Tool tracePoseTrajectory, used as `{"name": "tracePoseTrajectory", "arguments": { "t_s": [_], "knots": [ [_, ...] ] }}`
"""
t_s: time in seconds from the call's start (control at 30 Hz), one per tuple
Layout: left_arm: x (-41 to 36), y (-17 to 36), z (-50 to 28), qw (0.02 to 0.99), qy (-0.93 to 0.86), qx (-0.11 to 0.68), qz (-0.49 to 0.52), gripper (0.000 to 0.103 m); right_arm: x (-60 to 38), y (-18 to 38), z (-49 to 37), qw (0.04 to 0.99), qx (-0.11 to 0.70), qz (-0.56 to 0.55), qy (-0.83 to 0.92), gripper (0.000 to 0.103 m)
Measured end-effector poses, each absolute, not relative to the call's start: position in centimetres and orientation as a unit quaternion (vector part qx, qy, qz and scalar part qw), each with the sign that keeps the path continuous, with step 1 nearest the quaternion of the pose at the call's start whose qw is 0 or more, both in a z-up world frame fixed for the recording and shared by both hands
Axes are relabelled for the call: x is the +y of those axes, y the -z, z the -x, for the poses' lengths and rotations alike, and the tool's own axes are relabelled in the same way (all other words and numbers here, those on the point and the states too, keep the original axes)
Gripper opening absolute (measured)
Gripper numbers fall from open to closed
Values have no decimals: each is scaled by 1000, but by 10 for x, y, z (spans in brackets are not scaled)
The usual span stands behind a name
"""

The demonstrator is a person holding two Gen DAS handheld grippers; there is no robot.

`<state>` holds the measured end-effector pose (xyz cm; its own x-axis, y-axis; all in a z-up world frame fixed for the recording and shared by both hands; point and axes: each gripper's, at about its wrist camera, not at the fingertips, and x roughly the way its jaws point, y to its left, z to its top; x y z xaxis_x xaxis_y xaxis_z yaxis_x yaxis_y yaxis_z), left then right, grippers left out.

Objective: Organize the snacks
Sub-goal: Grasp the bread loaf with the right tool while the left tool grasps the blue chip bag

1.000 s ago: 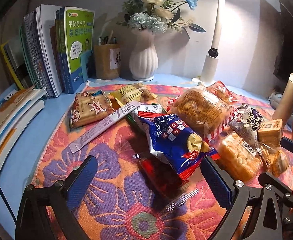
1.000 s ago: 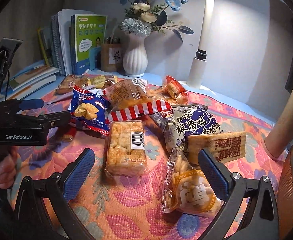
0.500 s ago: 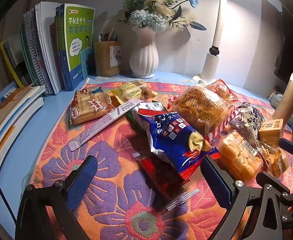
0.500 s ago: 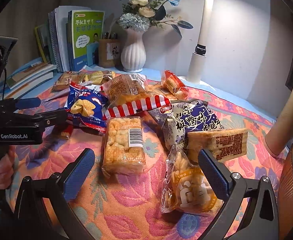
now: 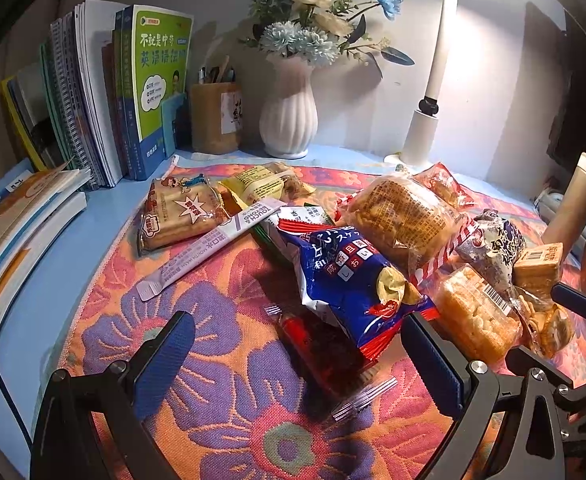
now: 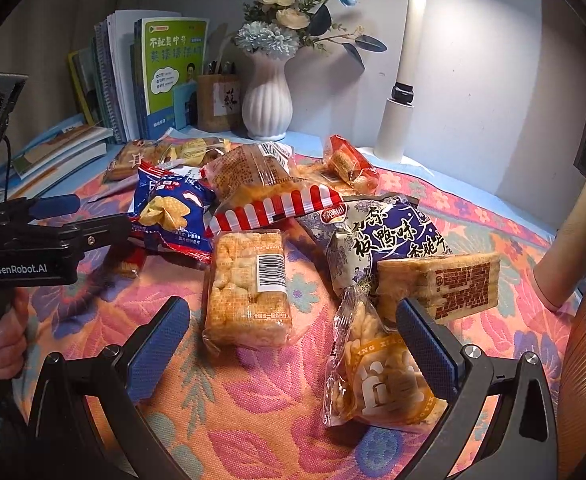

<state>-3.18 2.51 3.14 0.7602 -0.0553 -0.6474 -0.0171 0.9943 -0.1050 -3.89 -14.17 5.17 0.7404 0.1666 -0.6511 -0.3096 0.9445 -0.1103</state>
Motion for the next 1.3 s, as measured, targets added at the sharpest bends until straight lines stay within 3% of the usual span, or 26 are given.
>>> {"name": "tracePoseTrajectory", "arguments": {
  "t_s": [0.5, 0.63, 0.73, 1.03, 1.23, 1.3],
  "knots": [
    [34, -37, 33, 932, 48, 348, 85, 102, -151, -57, 41, 925, 332, 71, -172, 103],
    [33, -51, 32, 932, 76, 337, 109, 102, -157, -60, 43, 922, 331, 47, -197, 94],
    [31, -54, 19, 923, 89, 351, 129, 102, -159, -60, 38, 913, 342, 34, -218, 78],
    [7, -33, -24, 909, 68, 397, 108, 89, -149, -55, 10, 887, 389, 14, -248, 74],
    [10, -22, -33, 900, 76, 411, 122, 69, -131, -39, -1, 875, 421, 63, -233, 74],
    [11, -22, -32, 903, 75, 405, 123, 64, -125, -35, 0, 875, 423, 82, -221, 70]
  ]
}}
